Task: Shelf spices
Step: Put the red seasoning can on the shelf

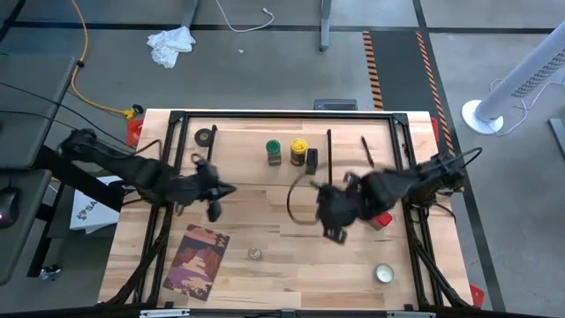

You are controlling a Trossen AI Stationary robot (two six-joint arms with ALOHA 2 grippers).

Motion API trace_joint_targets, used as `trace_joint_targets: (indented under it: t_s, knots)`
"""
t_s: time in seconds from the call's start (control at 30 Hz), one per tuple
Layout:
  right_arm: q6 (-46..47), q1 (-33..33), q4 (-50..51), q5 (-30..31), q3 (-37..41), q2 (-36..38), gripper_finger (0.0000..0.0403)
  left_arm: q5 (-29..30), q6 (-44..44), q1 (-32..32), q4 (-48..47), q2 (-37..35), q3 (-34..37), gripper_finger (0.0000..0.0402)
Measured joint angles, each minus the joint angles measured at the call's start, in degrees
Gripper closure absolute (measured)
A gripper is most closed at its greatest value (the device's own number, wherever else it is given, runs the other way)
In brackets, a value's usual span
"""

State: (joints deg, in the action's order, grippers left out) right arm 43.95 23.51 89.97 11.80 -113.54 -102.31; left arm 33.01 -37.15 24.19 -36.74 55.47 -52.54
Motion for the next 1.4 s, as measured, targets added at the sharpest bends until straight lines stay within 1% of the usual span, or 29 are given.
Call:
trace_joint_targets:
  t_s: [0.1,0.17,0.23,0.3,0.33,0.47,0.53,0.6,0.67,0.77,0.83,0.93,1.03,1.1,1.23,1.33,1.4]
  knots:
    - [9.3,3.2,0.1,-1.8,9.8,0.9,0.0402,5.7,-7.0,4.0,-2.9,-3.1,1.7,0.0401]
    - [17.0,4.3,0.0,-2.9,16.1,2.8,0.0395,8.7,-9.6,5.5,-3.0,-4.0,2.8,0.0401]
    - [25.9,4.4,-0.1,-5.2,21.8,5.8,0.0379,9.6,-11.3,5.9,-2.5,-4.1,3.5,0.0401]
    - [32.8,4.3,-1.1,-7.8,27.5,9.7,0.0352,8.8,-12.0,5.9,-2.2,-3.9,4.0,0.0401]
    - [36.1,4.4,-1.7,-8.0,30.4,11.9,0.0336,8.3,-12.1,5.8,-2.2,-3.6,4.0,0.0401]
    - [47.2,5.1,-3.4,-7.2,40.9,21.9,0.0261,5.3,-10.5,5.8,-1.5,-2.9,4.0,0.0401]
    - [50.2,5.0,-6.4,-6.8,45.5,26.3,0.0221,3.8,-9.5,5.8,-0.8,-2.7,4.0,0.0401]
    - [50.5,5.0,-10.1,-6.5,49.5,29.6,0.0186,2.9,-9.2,5.8,-0.1,-2.6,4.0,0.0401]
    - [48.8,5.0,-12.7,-7.7,52.9,31.5,0.0155,2.3,-9.3,5.8,0.3,-2.6,4.0,0.0401]
    - [39.6,5.0,-14.0,-10.7,56.4,32.3,0.0121,2.0,-10.5,5.8,0.5,-2.6,4.0,0.0401]
    - [35.9,4.7,-13.5,-11.7,58.6,32.2,0.0107,2.0,-11.4,5.8,0.5,-2.6,4.0,0.0401]
    - [34.6,3.2,-14.4,-14.1,62.1,32.3,0.0098,2.0,-12.7,5.8,0.6,-2.6,4.0,0.0401]
    - [33.4,2.0,-19.2,-17.0,65.7,32.2,0.0097,2.0,-13.8,5.8,0.6,-2.6,4.0,0.0401]
    - [31.8,1.9,-22.7,-16.8,67.4,32.2,0.0097,2.0,-14.4,5.8,0.6,-2.6,4.0,0.0401]
    - [30.5,1.3,-26.7,-14.2,69.7,32.2,0.0097,2.2,-16.4,5.2,0.6,-2.6,4.0,0.0401]
    - [28.8,1.2,-29.1,-13.9,71.2,32.2,0.0097,2.2,-16.8,4.5,0.6,-2.6,4.0,0.0401]
    - [26.2,1.2,-31.0,-13.9,71.8,32.2,0.0097,2.2,-16.7,3.9,0.6,-2.6,4.0,0.0401]
